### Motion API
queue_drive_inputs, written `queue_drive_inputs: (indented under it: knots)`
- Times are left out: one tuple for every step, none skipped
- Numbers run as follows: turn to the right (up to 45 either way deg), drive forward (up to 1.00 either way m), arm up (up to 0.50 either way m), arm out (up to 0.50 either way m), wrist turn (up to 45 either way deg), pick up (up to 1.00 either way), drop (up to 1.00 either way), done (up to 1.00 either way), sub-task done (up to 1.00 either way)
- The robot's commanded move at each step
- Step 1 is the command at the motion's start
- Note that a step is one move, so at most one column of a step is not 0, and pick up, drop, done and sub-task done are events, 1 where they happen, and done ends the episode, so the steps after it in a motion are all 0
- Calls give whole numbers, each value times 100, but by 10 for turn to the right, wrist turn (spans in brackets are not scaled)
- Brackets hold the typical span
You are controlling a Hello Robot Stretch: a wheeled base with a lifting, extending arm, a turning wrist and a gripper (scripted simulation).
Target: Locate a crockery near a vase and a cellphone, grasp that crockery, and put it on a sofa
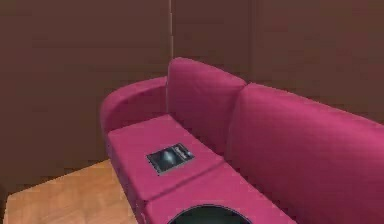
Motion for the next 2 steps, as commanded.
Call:
queue_drive_inputs:
  knots:
    - [-360, 0, 0, 0, 0, 0, 0, 0, 0]
    - [0, 60, 0, 0, 0, 0, 0, 0, 0]
